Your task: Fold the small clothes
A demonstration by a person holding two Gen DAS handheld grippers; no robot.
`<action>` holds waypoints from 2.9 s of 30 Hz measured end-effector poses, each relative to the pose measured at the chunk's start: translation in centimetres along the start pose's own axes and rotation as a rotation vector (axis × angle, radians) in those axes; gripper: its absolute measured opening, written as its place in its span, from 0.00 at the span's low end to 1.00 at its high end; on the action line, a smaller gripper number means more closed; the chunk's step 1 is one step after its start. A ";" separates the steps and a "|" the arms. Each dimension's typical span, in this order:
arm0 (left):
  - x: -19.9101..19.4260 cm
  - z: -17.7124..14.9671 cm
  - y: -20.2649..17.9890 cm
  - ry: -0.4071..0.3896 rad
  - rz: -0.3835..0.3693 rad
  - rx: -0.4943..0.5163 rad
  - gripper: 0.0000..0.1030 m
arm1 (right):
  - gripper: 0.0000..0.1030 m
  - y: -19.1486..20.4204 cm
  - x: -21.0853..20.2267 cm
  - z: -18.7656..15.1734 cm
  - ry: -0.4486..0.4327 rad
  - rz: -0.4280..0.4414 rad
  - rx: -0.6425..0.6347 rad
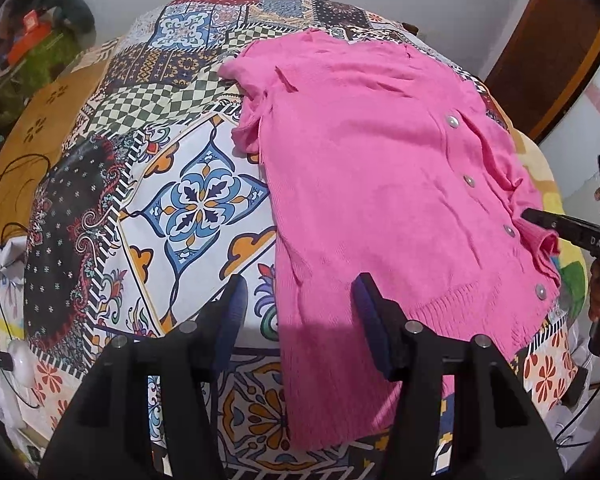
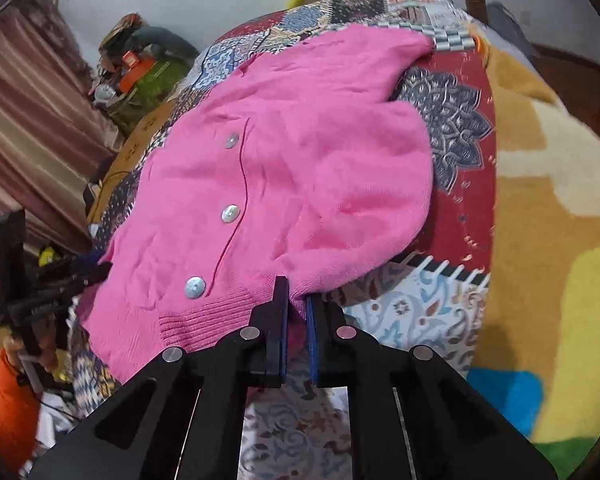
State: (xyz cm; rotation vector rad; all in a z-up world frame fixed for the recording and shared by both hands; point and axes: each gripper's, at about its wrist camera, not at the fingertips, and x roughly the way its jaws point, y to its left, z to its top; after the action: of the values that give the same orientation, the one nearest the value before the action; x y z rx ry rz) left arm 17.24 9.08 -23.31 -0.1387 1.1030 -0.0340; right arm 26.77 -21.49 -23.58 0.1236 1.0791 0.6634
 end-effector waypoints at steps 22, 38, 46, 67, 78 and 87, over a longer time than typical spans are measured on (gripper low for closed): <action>-1.2 -0.7 0.6 0.035 -0.077 -0.064 0.55 | 0.29 -6.6 -6.0 -4.5 0.028 -0.136 0.087; -4.2 -1.2 -1.7 -0.052 -0.105 0.014 0.09 | 0.03 -3.9 -6.7 -4.2 -0.025 -0.116 -0.040; -9.6 3.6 -1.4 -0.222 -0.094 0.015 0.09 | 0.03 -0.9 -9.8 0.4 -0.165 -0.104 -0.131; -1.6 21.4 2.8 -0.220 0.019 -0.090 0.09 | 0.03 -1.6 -5.0 16.3 -0.289 -0.180 -0.160; 9.0 25.3 5.2 -0.090 0.032 -0.120 0.09 | 0.03 -6.1 2.7 20.7 -0.181 -0.244 -0.109; 5.4 24.1 6.5 -0.164 0.086 -0.102 0.48 | 0.32 -5.6 0.4 19.8 -0.175 -0.240 -0.125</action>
State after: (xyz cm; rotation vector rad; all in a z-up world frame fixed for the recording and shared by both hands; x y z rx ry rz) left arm 40.89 17.31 -18.28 -0.1823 0.9459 0.1098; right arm 46.15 -21.43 -16.56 -0.0549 0.8649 0.4916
